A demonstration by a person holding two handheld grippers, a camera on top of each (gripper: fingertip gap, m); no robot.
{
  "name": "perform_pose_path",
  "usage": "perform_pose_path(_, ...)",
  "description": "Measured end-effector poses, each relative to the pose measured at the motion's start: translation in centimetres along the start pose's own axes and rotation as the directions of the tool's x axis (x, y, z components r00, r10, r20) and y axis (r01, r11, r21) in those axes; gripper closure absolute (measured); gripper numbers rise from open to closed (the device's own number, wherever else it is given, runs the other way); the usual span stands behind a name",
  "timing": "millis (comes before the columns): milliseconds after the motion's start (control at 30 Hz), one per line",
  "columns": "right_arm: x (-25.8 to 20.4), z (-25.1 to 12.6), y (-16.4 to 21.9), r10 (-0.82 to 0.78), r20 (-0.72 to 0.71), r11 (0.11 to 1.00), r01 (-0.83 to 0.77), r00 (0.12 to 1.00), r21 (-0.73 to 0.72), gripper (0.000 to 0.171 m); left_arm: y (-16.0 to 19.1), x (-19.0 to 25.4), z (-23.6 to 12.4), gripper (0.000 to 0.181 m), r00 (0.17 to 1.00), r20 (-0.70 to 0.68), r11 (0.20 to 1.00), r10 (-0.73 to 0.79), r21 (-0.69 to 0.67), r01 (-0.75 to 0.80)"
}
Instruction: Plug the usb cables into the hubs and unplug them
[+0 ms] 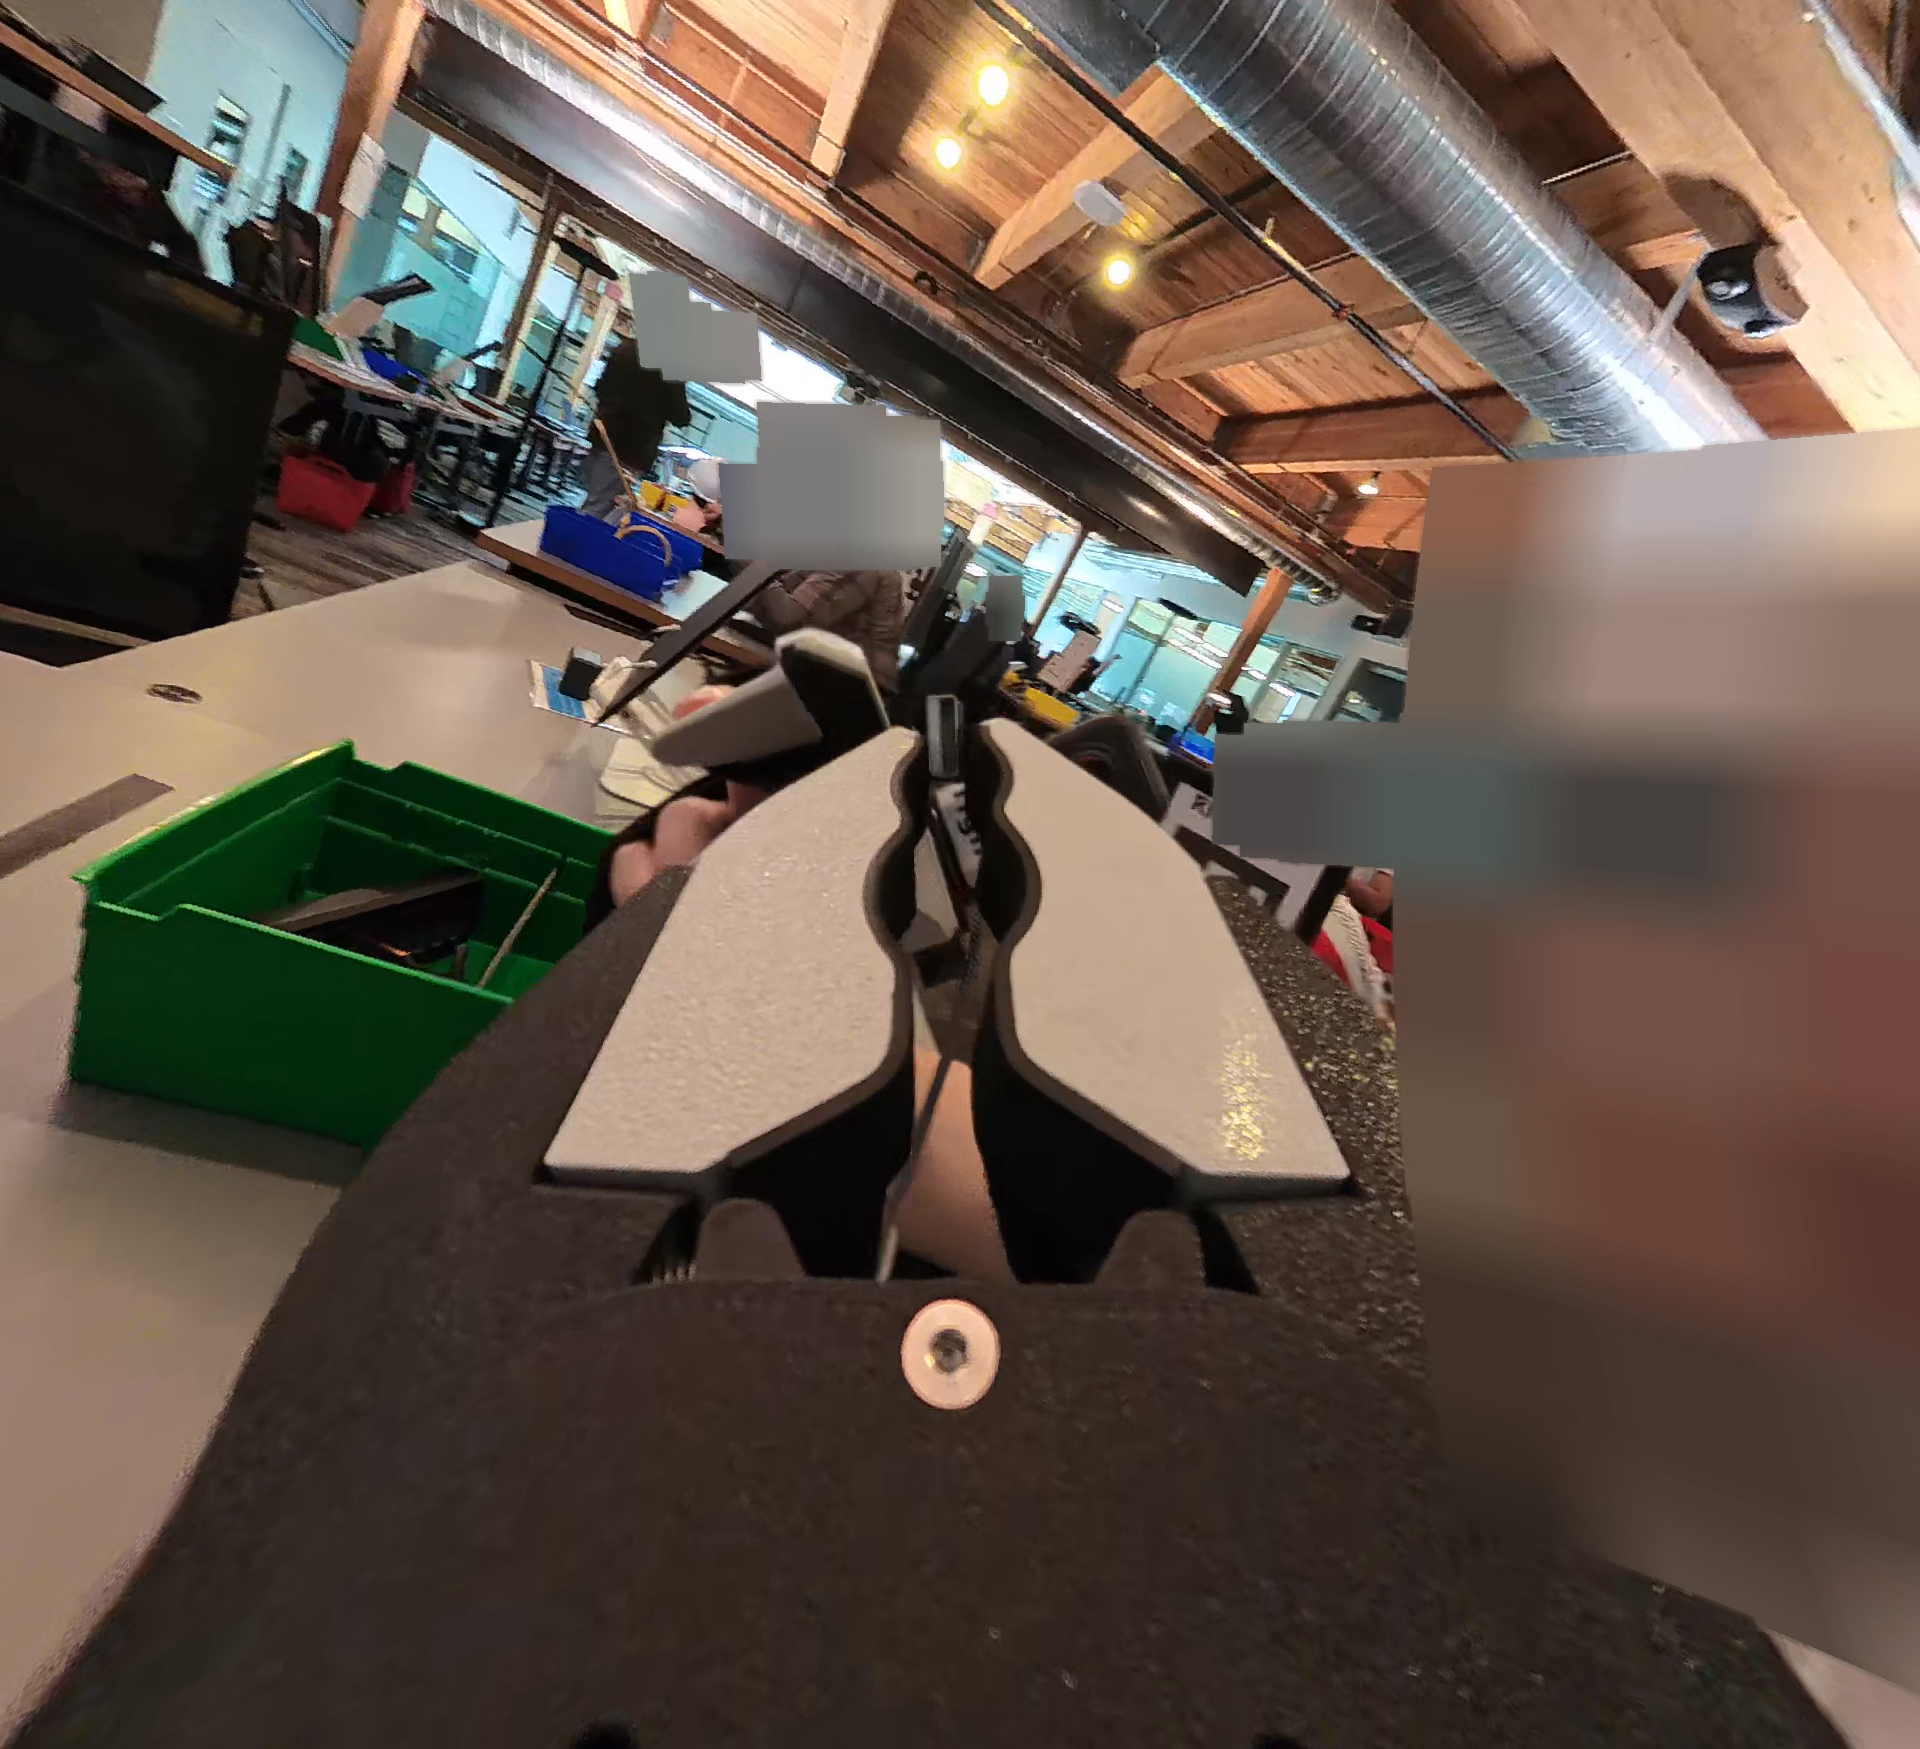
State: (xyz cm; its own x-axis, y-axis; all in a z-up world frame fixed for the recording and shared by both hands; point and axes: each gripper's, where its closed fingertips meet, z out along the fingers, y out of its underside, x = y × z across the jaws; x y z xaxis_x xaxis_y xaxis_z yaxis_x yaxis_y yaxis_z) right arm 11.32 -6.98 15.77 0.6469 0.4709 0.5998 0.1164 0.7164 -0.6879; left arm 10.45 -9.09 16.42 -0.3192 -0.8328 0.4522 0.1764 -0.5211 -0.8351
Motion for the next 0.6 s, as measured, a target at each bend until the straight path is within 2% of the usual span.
perform_pose_path(133,-0.9,0.3,-0.2,0.054,-0.014,0.998,-0.053,0.998,0.034,0.148,0.1,-1.7,-0.6,0.175,0.99,0.126,0.998,0.06,-0.029,-0.057)
perform_pose_path(300,-1.1,0.5,0.7,-0.046,-0.013,0.998,0.045,0.999,-0.042,0.152,0.4,-2.7,-0.9,0.175,0.987,0.159,0.999,0.004,-0.034,0.002)
perform_pose_path(433,-1.3,0.4,1.6,-0.153,0.023,0.982,0.155,0.988,-0.107,0.161,0.7,-3.5,-1.1,0.175,0.983,0.176,0.998,-0.046,-0.041,0.054)
perform_pose_path(600,-1.5,0.2,1.8,-0.177,0.074,0.974,0.185,0.981,-0.13,0.163,1.0,-3.5,-1.2,0.175,0.983,0.161,0.994,-0.084,-0.056,0.094)
